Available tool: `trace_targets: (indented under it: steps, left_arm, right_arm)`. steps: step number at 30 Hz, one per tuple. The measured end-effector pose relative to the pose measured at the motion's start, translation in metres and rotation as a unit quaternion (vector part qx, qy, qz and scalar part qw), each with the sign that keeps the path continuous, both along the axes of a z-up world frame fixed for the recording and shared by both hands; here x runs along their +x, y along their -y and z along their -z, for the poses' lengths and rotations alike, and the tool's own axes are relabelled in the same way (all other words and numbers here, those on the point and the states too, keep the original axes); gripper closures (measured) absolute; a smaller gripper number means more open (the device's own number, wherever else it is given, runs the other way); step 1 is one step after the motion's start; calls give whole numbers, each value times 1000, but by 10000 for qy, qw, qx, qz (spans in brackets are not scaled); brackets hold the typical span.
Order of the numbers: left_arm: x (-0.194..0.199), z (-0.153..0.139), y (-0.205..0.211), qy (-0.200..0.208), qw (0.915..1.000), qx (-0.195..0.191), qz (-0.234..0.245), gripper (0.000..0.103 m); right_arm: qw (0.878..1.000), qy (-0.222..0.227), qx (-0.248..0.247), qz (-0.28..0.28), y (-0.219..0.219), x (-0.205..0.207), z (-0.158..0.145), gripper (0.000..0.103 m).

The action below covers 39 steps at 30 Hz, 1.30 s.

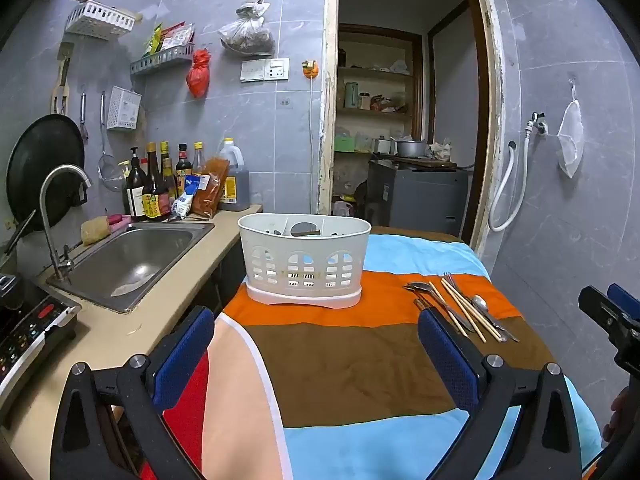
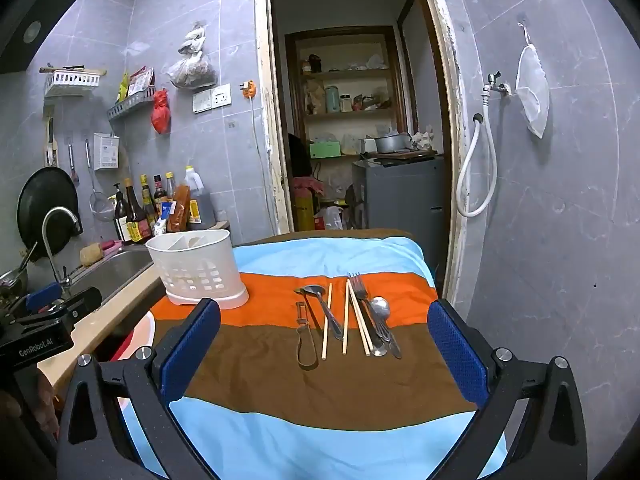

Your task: Organize utensils

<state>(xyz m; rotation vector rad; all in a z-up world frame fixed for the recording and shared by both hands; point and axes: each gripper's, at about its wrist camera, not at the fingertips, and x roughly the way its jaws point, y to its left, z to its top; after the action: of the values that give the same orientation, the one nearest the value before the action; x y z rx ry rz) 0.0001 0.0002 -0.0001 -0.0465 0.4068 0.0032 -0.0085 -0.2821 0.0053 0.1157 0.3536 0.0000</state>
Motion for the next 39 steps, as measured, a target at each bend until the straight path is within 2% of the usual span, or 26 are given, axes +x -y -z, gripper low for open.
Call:
trace_targets:
  steps: [39]
  left_arm:
    - [2,5,8,-3,10000,55,6,1]
  right_arm:
    - [10000,-62,-14,0,-2,4,1,1]
